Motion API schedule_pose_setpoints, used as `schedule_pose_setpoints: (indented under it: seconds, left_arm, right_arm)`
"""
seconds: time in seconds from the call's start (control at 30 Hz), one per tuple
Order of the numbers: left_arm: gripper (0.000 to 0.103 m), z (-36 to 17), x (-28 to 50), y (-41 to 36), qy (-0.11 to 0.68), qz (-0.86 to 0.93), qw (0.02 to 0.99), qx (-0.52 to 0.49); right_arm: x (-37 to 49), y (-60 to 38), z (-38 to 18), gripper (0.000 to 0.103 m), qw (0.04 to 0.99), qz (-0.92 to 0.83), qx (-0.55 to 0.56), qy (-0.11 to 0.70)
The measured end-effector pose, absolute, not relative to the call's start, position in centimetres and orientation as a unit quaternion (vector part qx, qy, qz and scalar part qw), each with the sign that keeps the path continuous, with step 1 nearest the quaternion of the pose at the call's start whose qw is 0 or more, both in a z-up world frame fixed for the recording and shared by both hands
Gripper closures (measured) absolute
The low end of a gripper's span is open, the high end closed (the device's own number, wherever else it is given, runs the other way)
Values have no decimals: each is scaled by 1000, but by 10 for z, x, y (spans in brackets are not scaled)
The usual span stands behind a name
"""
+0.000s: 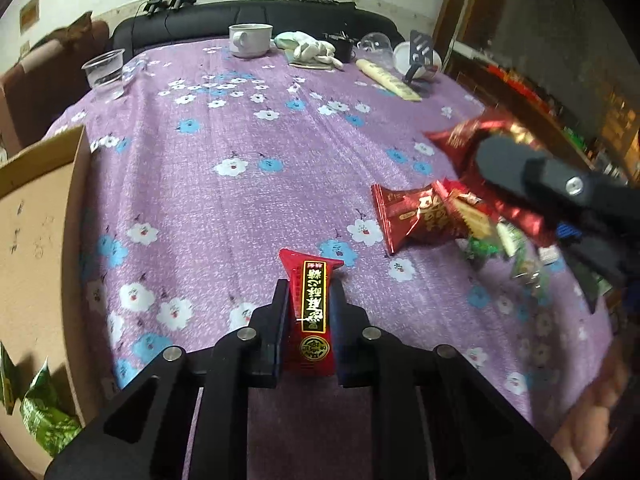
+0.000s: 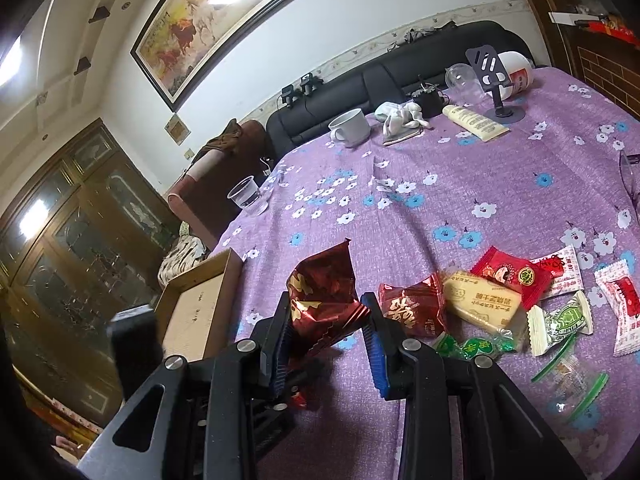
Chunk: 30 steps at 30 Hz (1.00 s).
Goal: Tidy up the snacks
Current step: 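Carry the red packet with the left gripper and brown-red candy with the right over the box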
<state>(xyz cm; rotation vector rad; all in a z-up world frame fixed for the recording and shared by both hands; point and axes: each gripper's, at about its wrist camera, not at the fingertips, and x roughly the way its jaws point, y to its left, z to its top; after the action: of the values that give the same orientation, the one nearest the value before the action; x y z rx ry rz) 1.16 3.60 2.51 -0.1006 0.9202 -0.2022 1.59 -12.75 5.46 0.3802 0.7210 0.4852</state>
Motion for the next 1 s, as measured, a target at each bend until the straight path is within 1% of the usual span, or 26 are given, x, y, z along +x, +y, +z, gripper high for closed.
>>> schedule_pose_setpoints:
  seconds: [0.23,0.57,1.0]
  left_arm:
    - [88,52,-6,65,420,-107,896,-94]
    - [88,85,-33,117,375,-78,914,-130]
    - [87,83,-59,197,355,-3,917,-181]
  right_arm:
    - [11,-104,58,70,883,255,171,355]
    - [-8,-49,68,70,868,306,137,365]
    - [-30,37,63,70,840,371,77,389]
